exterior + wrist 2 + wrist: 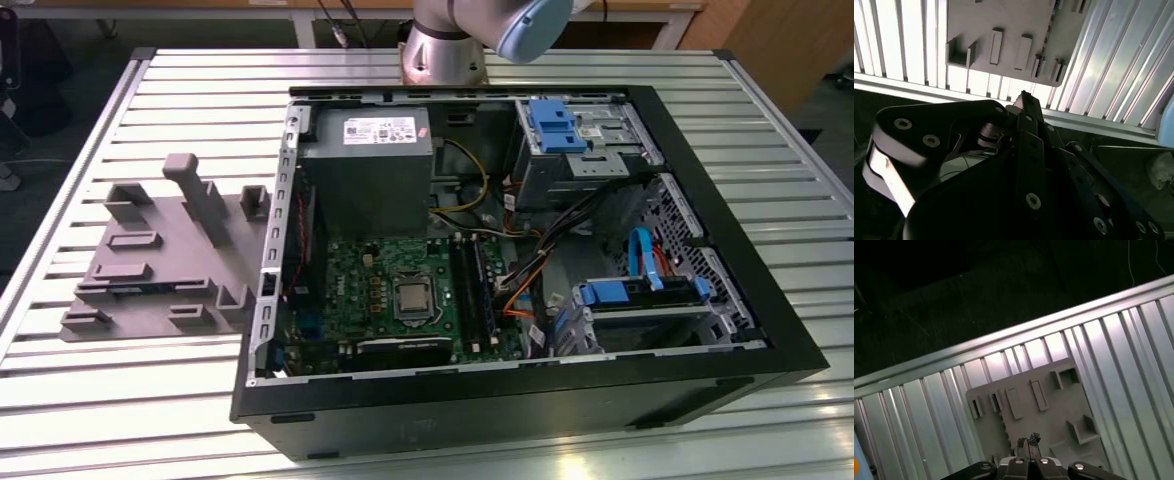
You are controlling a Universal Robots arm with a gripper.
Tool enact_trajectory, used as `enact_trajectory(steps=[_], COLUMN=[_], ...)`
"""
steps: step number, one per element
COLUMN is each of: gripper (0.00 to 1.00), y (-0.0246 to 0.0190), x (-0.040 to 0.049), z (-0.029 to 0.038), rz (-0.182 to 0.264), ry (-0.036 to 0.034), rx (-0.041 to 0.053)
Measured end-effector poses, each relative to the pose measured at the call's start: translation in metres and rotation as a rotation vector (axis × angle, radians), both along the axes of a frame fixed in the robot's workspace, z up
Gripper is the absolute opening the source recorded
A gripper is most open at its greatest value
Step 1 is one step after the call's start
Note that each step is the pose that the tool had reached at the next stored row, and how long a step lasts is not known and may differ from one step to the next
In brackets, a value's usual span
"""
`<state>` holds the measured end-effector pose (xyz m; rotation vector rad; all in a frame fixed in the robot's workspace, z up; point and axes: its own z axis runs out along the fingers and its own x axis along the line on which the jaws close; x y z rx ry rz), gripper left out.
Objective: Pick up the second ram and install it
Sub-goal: 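Pick up the second ram and move it above second insertion slot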
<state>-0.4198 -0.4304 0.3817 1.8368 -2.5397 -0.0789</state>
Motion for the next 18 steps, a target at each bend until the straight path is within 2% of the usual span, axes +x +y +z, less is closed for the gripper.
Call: enact_trajectory(steps=[4,7,18], gripper=[0.11,0.11,0.11], y=[0.0,0.0,0.0], x=[0.0,0.0,0.0], z=[-0.0015,-0.0018,-0.002], rz=[0.066,0.094,0.102], ry=[0.0001,0.0001,0.0001], rx=[-0.0001,0.0,0.0])
